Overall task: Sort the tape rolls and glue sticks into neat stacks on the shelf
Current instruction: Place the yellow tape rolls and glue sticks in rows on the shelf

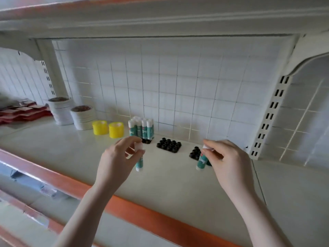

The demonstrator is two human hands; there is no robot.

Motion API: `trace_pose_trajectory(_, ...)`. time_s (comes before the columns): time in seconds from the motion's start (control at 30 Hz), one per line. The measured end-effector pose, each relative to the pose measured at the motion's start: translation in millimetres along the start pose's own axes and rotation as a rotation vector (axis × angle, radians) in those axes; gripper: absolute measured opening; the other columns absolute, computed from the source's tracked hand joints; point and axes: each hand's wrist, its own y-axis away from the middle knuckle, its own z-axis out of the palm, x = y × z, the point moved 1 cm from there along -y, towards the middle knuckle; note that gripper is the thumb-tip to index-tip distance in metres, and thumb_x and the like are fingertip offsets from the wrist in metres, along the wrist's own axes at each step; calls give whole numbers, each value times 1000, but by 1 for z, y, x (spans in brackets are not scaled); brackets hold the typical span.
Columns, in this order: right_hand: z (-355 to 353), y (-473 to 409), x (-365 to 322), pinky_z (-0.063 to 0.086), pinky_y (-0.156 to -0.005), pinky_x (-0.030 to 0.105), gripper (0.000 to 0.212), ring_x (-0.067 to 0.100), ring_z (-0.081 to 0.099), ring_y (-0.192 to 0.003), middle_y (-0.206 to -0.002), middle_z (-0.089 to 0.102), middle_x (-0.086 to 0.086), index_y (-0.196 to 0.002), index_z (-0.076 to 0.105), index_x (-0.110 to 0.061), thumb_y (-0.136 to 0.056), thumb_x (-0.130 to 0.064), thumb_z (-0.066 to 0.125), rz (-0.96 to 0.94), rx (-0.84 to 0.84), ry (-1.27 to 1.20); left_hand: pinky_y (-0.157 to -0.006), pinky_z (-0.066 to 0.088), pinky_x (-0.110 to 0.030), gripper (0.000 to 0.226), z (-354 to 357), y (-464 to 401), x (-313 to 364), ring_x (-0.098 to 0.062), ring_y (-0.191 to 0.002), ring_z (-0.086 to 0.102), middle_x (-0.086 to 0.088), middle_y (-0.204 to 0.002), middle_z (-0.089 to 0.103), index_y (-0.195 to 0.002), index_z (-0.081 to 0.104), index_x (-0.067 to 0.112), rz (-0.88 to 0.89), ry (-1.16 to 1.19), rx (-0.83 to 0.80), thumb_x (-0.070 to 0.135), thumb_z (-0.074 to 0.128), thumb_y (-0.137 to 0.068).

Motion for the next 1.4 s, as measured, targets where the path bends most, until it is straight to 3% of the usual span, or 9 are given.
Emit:
trace_pose_trajectory(0.27, 89, -58, -16, 40, -61, 25, 9, 18, 57, -63, -73, 66, -1, -78, 70, -9, -73, -5, 75, -24, -121, -53, -59, 39, -10, 22, 2, -53, -61, 1, -71, 57, 14, -67, 59, -89, 68, 25, -29, -29, 32, 16, 77, -72)
trace_pose_trajectory(0.47, 155, -91, -18, 33, -65, 17, 16, 9, 53, -69, -88, 68, -4, -96, 72, -17, -81, -16, 71, 0, -295, -39, -59, 39, -11, 23, 0, -83, -99, -1, -70, 57, 21, -68, 56, -90, 67, 25, -49, -57, 68, 15, 77, -72)
trace_pose_trajectory(0.6, 191, -101, -24, 41, -70, 24, 16, 14, 59, -77, -92, 68, -4, -99, 71, -19, -82, -17, 69, 20, -338, -50, -59, 45, -22, 21, -1, -88, -121, -1, -60, 55, 15, -71, 58, -88, 67, 26, -62, -88, 64, 16, 76, -72)
trace_pose_trajectory(0.8, 224, -104, -36, 38, -70, 22, 18, 19, 62, -86, -96, 69, -1, -101, 70, -17, -83, -15, 67, 23, -356, -40, -59, 38, -10, 22, -5, -92, -147, 9, -68, 55, 17, -73, 58, -90, 66, 28, -35, -78, 46, 20, 77, -73)
trace_pose_trajectory(0.9, 231, -102, -40, 44, -74, 30, 18, 23, 61, -87, -97, 67, 1, -102, 69, -16, -85, -15, 64, 38, -397, -18, -59, 41, -14, 22, -4, -89, -151, 7, -71, 54, 20, -72, 57, -89, 62, 34, -4, -43, 47, 27, 72, -72)
trace_pose_trajectory(0.97, 233, -100, -42, 46, -74, 34, 16, 26, 61, -85, -96, 65, 3, -100, 69, -14, -86, -13, 62, 36, -412, -4, -60, 42, -14, 23, -1, -86, -154, 4, -71, 54, 23, -72, 56, -91, 65, 29, -12, -12, 52, 21, 76, -72)
trace_pose_trajectory(1.17, 239, -93, -47, 45, -69, 35, 14, 30, 60, -82, -96, 59, 4, -98, 69, -12, -86, -12, 62, 23, -403, 31, -63, 42, -13, 27, 0, -82, -157, 2, -69, 54, 23, -74, 56, -94, 67, 25, -10, 44, 53, 13, 78, -72)
trace_pose_trajectory(1.27, 241, -90, -47, 44, -65, 34, 12, 31, 59, -78, -96, 58, 6, -96, 69, -8, -87, -10, 60, -12, -375, 55, -61, 43, -13, 21, -2, -78, -157, 2, -68, 54, 22, -75, 57, -93, 66, 27, -12, 66, 68, 23, 71, -73)
trace_pose_trajectory(1.4, 246, -88, -42, 46, -49, 32, 7, 32, 59, -61, -80, 60, 8, -80, 68, -3, -74, 1, 69, -135, -325, 150, -61, 42, -11, 22, -5, -75, -158, 2, -66, 54, 19, -73, 57, -92, 66, 27, -20, 80, 90, 27, 64, -70)
